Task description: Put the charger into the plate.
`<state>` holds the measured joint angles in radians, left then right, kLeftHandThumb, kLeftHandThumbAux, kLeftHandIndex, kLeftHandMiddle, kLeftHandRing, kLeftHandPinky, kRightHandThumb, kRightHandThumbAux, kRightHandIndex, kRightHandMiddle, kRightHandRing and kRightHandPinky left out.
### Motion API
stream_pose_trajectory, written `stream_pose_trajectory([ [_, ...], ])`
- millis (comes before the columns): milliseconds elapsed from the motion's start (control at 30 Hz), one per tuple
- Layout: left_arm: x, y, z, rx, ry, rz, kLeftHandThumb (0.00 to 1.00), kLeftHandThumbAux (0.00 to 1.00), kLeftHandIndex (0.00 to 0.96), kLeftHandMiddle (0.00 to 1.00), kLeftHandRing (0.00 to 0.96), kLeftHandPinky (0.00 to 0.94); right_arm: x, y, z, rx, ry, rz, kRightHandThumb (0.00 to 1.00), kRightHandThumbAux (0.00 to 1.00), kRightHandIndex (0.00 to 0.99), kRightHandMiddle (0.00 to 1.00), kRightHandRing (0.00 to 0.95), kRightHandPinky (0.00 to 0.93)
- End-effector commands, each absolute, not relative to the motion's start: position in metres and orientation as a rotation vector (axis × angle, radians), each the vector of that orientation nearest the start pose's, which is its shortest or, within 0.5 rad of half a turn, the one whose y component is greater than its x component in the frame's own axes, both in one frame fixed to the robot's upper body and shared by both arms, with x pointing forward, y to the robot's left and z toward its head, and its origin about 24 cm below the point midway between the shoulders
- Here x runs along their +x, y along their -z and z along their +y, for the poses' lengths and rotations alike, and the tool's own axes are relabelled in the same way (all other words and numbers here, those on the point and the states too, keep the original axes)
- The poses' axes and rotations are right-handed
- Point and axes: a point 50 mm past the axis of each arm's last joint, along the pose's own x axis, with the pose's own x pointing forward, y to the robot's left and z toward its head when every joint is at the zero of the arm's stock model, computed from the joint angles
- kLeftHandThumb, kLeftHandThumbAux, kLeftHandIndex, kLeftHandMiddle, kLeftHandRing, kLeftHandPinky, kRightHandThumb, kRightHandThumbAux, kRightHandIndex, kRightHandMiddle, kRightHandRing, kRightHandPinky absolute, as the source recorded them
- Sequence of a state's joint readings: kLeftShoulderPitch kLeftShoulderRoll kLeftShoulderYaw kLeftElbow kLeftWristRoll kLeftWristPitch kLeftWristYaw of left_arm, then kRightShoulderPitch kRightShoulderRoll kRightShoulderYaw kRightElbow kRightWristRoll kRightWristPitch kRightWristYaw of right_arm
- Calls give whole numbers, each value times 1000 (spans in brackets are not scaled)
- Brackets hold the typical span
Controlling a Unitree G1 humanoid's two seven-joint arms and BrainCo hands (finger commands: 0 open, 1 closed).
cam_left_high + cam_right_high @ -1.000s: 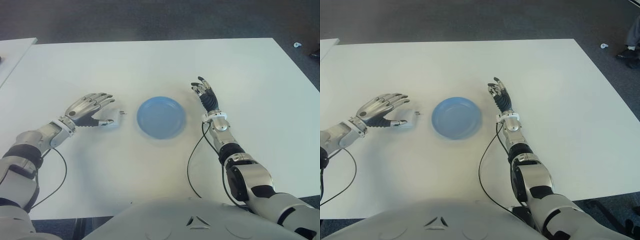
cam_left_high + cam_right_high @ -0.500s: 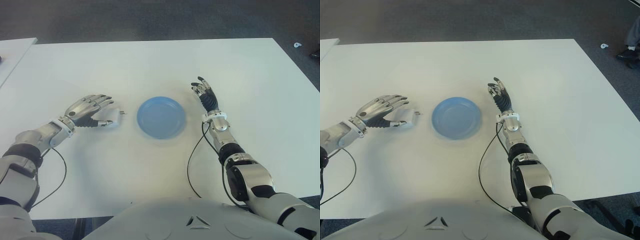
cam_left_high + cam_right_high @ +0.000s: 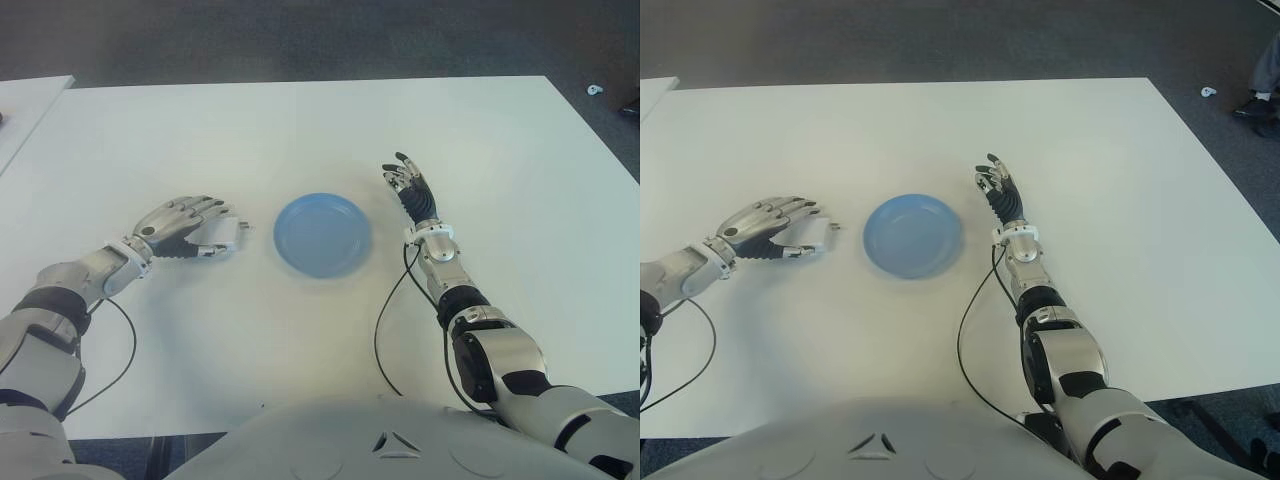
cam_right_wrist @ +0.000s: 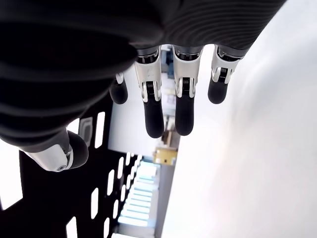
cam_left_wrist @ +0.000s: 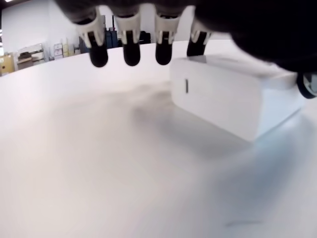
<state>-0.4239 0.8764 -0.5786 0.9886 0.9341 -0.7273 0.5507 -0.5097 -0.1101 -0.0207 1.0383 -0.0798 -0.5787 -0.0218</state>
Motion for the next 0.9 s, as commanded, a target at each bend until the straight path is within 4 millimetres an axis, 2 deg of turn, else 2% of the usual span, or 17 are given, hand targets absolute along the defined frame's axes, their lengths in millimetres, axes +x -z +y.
stream_pose_trajectory([
  [33,261,-14,297,1645,588,-164,283,122,0,0,0,0,320,-5,-152,-195,-88,-23,0,480,0,254,223,119],
  [900,269,6,287,1695,643,-51,249,156,0,0,0,0,320,-6,-151,-225,-78,-36,0,429,0,252,242,147],
])
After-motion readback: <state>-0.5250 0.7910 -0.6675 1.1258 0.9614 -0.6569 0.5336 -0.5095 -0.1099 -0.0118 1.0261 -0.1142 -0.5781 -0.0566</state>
